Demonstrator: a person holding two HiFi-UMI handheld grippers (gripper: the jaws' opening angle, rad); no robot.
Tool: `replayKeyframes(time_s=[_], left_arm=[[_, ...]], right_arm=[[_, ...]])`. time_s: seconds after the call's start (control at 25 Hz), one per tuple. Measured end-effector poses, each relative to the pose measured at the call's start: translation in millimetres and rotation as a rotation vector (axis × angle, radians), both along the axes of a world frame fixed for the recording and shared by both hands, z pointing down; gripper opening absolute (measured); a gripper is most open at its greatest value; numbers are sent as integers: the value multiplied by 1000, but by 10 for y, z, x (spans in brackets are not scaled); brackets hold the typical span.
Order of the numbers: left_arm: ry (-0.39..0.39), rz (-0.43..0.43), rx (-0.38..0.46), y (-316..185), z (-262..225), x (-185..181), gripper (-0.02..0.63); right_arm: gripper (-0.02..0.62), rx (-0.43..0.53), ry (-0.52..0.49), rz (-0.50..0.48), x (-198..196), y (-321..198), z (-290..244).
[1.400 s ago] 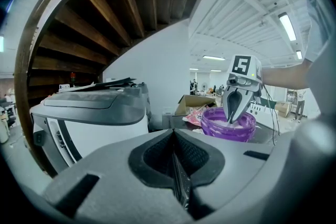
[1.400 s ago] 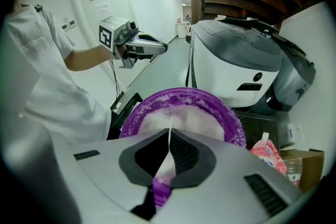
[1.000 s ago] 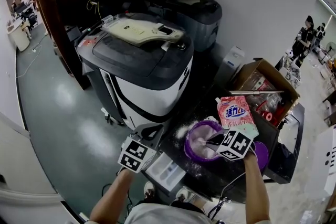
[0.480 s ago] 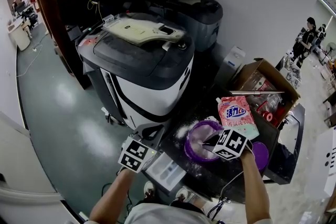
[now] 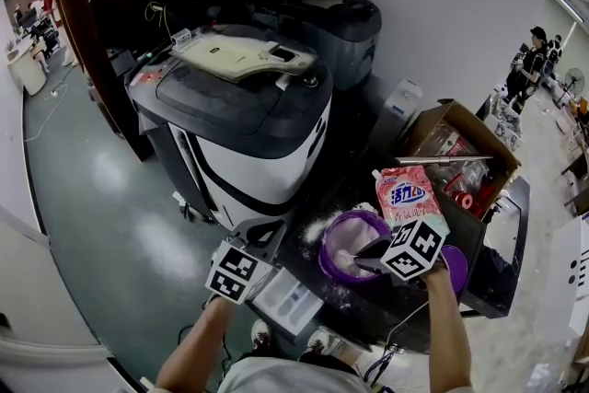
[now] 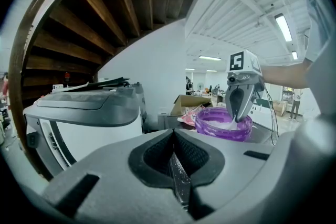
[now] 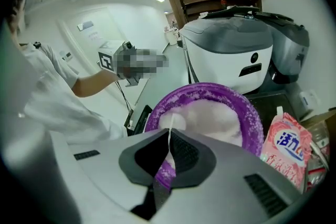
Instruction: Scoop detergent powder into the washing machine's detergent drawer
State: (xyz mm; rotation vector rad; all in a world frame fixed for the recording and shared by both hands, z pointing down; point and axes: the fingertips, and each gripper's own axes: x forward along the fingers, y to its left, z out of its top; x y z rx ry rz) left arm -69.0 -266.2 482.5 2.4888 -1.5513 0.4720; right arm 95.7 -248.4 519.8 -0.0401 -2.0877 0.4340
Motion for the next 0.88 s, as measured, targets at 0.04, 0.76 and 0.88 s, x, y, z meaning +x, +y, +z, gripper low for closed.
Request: replayKeyframes(time_s=[0.04,0.76,0.88], left_arm=[[1,4,0,-4,4,11,9],[32,49,0,-35,30,134,9],[35,54,2,-47,41,148,9]], right_arm=[[3,-5,-8,12,11,6,-8],[3,-75,-193,314,87,9,-123],[3,-75,-266,410,126,-75,-161]])
